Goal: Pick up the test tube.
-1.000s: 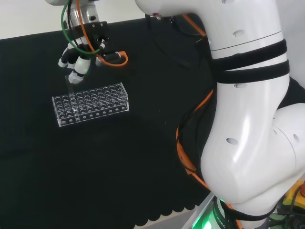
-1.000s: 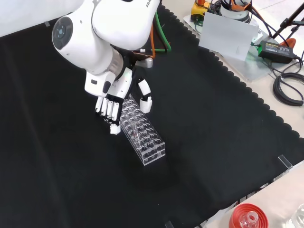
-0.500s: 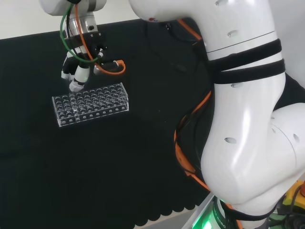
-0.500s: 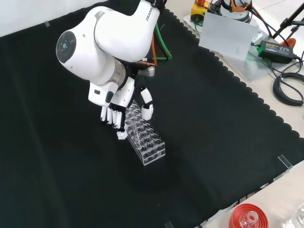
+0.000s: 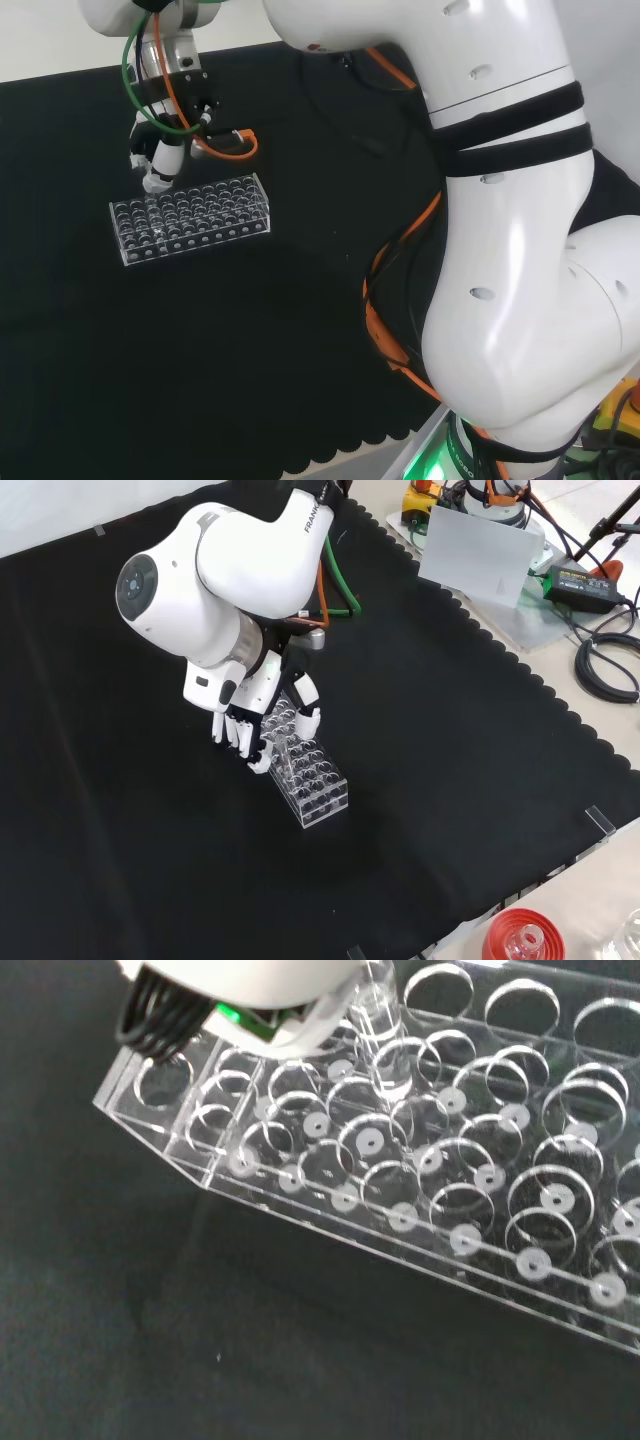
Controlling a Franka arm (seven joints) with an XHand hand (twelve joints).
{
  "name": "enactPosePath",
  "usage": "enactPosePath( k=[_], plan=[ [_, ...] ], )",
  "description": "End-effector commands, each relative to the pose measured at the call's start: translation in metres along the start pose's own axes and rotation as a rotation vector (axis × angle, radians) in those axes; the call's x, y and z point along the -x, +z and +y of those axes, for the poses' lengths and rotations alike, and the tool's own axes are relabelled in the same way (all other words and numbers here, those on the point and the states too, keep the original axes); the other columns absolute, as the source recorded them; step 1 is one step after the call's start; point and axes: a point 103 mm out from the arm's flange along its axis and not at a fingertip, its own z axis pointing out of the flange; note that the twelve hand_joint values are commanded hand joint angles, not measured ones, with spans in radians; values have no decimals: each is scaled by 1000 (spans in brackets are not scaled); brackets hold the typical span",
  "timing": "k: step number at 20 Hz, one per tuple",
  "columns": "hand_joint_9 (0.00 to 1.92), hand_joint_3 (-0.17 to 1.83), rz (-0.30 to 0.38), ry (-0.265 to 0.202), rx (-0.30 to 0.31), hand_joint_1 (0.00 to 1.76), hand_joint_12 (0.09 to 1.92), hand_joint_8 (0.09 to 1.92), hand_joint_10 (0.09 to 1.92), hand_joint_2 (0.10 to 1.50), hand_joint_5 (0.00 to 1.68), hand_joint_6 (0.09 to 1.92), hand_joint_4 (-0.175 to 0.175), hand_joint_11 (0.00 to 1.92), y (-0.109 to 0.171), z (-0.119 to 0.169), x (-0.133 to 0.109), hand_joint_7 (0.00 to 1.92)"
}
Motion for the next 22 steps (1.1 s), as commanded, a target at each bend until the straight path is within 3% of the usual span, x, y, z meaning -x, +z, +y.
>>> enactPosePath(
  k=[1, 5, 12, 22],
  plan=[
    [721, 730, 8, -5, 34, 1060, 1465, 785, 831, 563, 504, 886, -152, 393, -14, 8, -10, 905],
    [840, 745, 3, -4, 50, 1088, 1441, 751, 778, 550, 644, 904, -173, 444, -20, 8, -13, 1060],
    [1099, 762, 2, -5, 50, 1161, 1393, 652, 678, 528, 910, 869, -175, 543, -23, 8, -15, 1384],
    [1187, 801, 12, -9, 28, 1215, 1375, 631, 652, 498, 922, 882, -175, 586, -8, 11, -19, 1406]
  ],
)
